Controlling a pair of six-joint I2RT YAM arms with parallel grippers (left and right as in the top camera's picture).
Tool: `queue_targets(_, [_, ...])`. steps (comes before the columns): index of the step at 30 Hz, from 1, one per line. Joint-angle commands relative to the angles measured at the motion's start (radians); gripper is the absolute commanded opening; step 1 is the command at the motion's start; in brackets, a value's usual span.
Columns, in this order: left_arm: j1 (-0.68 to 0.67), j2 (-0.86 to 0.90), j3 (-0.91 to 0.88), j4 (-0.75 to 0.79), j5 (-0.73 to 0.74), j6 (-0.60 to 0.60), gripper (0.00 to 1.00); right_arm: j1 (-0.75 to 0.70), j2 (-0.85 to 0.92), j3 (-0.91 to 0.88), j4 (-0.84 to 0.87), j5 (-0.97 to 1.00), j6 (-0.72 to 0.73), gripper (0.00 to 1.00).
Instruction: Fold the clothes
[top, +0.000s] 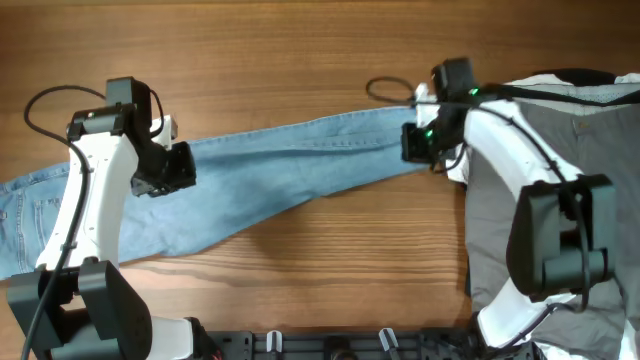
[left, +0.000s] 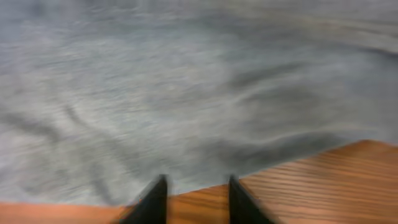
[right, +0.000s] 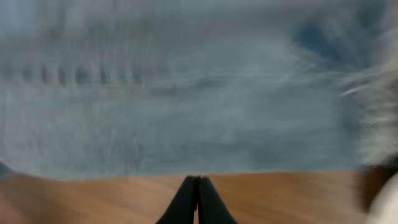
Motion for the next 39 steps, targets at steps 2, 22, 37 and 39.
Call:
queue_targets(2, [-0.008, -0.016, 0.018, 0.041, 0.194, 0.009, 0.08, 0.046, 0.010, -0.138, 0.187, -0.098, 0.011, 0.04])
queue_targets(22, [-0.292, 0.023, 0.017, 0.192, 0.100, 0.009, 0.04, 0.113, -0.080, -0.186, 0.361, -0.095, 0.021, 0.04])
queue_targets(37, [-0.332, 0.072, 0.016, 0.201, 0.121, 0.006, 0.04, 0.071, 0.076, -0.196, 0.983, 0.167, 0.182, 0.04])
queue_targets(39, [-0.331, 0.072, 0.016, 0.180, 0.085, 0.006, 0.10, 0.043, 0.014, -0.183, 0.926, 0.166, 0.182, 0.06])
